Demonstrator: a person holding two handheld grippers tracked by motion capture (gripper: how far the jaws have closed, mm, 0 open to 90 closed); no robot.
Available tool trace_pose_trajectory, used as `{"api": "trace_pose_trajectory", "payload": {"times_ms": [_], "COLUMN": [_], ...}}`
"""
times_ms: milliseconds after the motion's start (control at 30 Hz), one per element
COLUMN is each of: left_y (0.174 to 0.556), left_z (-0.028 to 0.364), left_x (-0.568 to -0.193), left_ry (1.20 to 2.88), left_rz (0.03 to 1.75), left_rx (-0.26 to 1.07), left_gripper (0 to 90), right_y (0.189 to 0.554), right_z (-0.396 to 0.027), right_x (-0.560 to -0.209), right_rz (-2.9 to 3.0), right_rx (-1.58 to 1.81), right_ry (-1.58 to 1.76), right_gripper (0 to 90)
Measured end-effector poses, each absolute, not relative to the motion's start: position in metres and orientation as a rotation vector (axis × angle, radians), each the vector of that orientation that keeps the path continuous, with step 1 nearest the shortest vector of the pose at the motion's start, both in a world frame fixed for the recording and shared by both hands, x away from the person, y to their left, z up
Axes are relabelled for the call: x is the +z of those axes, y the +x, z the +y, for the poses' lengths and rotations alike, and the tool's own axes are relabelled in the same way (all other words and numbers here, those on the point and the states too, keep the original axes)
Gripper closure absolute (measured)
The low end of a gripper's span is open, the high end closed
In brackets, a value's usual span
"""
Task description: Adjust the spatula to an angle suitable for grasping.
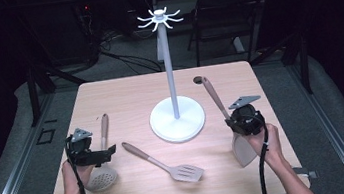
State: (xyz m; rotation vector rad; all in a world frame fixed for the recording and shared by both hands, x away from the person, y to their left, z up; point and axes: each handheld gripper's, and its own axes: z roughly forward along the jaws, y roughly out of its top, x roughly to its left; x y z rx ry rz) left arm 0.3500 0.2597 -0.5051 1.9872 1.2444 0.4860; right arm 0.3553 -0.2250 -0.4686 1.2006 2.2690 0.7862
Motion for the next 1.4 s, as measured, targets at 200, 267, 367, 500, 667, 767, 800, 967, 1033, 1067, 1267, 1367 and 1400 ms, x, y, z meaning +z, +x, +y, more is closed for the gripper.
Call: {"api": "trace_pose_trajectory", "payload": {"times_ms": [200,267,367,500,667,767,800,967,1033,1067,1267,1367,1400], "left_y": [0.348,0.347,0.346,0.346,0.344,0.344,0.345,0.345,0.345,0.345,0.345,0.346,0.346], "left_z": [0.25,0.248,0.246,0.244,0.238,0.233,0.232,0.225,0.222,0.221,0.215,0.213,0.212], "left_x": [-0.502,-0.502,-0.5,-0.496,-0.491,-0.489,-0.489,-0.485,-0.483,-0.483,-0.479,-0.476,-0.475], "left_ry": [2.003,2.009,2.007,1.987,1.97,1.959,1.955,1.937,1.943,1.944,1.943,1.932,1.928], "left_rz": [1.199,1.189,1.184,1.183,1.162,1.151,1.148,1.128,1.118,1.114,1.1,1.093,1.089], "left_rx": [0.493,0.497,0.503,0.511,0.511,0.512,0.508,0.496,0.499,0.498,0.505,0.509,0.512], "left_gripper": [0.1,0.1,0.1,0.3,0.6,0.3,0.3,0.2,0.2,0.3,0.2,0.2,0.2], "right_y": [0.35,0.348,0.347,0.344,0.34,0.339,0.339,0.339,0.338,0.338,0.337,0.337,0.336], "right_z": [-0.213,-0.209,-0.205,-0.198,-0.194,-0.193,-0.192,-0.188,-0.187,-0.186,-0.183,-0.182,-0.181], "right_x": [-0.465,-0.463,-0.461,-0.46,-0.458,-0.457,-0.457,-0.455,-0.454,-0.454,-0.452,-0.45,-0.449], "right_rz": [2.292,2.299,2.303,2.303,2.314,2.315,2.316,2.319,2.319,2.318,2.313,2.303,2.296], "right_rx": [0.81,0.809,0.822,0.847,0.841,0.848,0.842,0.853,0.857,0.865,0.867,0.882,0.885], "right_ry": [1.126,1.102,1.061,1.013,0.985,0.974,0.97,0.943,0.933,0.932,0.916,0.912,0.914], "right_gripper": [78.7,78.7,78.8,78.7,78.7,78.7,78.7,78.6,78.7,78.6,78.6,78.6,78.6]}}
